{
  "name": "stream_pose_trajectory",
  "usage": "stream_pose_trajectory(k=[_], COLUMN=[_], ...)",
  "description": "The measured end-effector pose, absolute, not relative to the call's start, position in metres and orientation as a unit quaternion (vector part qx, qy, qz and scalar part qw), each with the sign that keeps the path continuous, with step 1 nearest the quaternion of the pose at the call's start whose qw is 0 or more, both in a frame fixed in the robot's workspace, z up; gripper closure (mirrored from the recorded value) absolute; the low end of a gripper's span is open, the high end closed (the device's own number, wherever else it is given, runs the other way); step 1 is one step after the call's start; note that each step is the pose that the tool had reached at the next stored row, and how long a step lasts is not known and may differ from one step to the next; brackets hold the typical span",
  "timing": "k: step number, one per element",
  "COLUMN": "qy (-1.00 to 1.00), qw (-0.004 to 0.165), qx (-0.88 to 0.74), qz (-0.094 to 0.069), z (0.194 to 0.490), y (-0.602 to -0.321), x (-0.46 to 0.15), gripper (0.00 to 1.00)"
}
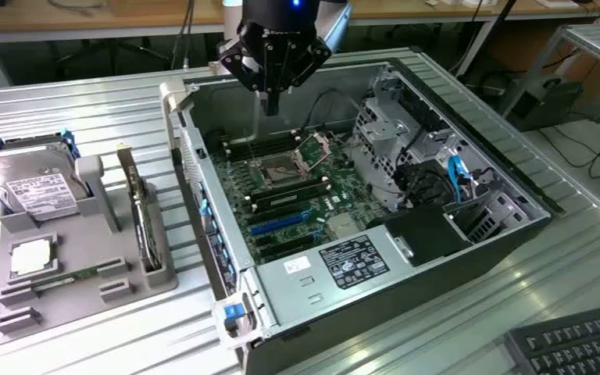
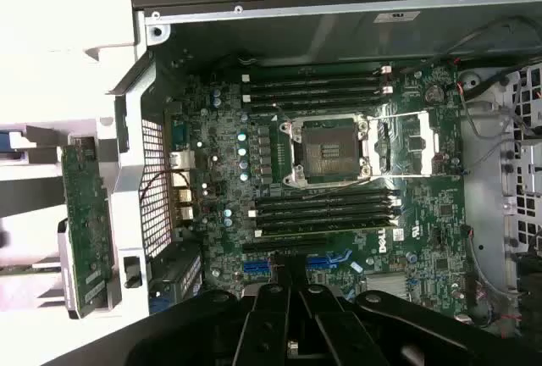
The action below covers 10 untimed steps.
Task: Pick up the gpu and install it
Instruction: 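Reach for the gpu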
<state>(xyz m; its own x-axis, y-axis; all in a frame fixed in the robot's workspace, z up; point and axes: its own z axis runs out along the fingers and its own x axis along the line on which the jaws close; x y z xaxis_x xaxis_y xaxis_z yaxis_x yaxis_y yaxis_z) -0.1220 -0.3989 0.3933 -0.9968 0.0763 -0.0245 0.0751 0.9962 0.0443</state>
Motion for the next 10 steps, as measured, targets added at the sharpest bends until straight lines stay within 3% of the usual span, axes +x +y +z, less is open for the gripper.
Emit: stream_pose_trajectory(k=[10], qy=[0.999], qw=[0.013], qx=[0.038], qz=[0.022], z=[0.3934], y=[-0.3995], x=[-0.1233], gripper=[0.89])
